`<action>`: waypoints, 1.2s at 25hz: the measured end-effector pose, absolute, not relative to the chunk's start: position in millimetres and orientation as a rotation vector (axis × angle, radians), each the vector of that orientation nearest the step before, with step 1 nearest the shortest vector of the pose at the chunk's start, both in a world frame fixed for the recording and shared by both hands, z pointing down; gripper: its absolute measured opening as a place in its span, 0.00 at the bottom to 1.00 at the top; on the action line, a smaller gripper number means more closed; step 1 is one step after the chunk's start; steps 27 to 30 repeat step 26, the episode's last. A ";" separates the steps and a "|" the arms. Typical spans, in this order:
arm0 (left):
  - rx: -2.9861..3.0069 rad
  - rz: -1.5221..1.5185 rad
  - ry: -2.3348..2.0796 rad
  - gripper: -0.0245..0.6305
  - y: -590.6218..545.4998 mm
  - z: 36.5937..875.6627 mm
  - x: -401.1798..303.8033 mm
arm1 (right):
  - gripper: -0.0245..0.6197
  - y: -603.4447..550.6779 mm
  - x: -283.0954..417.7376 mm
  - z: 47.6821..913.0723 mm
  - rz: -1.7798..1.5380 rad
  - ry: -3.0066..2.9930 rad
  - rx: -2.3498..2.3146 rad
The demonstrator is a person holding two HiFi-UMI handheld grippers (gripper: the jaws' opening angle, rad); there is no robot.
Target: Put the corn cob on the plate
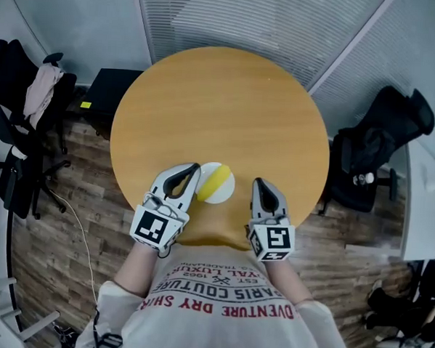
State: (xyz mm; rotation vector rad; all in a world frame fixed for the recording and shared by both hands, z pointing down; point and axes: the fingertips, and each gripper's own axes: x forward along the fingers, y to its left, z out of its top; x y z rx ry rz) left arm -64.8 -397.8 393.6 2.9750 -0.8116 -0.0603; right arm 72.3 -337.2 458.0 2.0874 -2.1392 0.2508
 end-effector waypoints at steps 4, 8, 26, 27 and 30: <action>2.971 -0.076 -0.818 0.09 -404.2 391.1 -72.1 | 0.08 -346.2 65.7 456.2 0.256 -2.150 2.068; 2.987 -0.080 -0.830 0.09 -409.6 393.2 -75.7 | 0.08 -350.0 60.7 458.5 0.281 -2.170 2.051; 2.920 -0.060 -0.787 0.09 -411.7 406.1 -70.7 | 0.08 -358.1 67.3 458.4 0.308 -2.210 2.052; 2.920 -0.060 -0.787 0.09 -411.7 406.1 -70.7 | 0.08 -358.1 67.3 458.4 0.308 -2.210 2.052; 2.920 -0.060 -0.787 0.09 -411.7 406.1 -70.7 | 0.08 -358.1 67.3 458.4 0.308 -2.210 2.052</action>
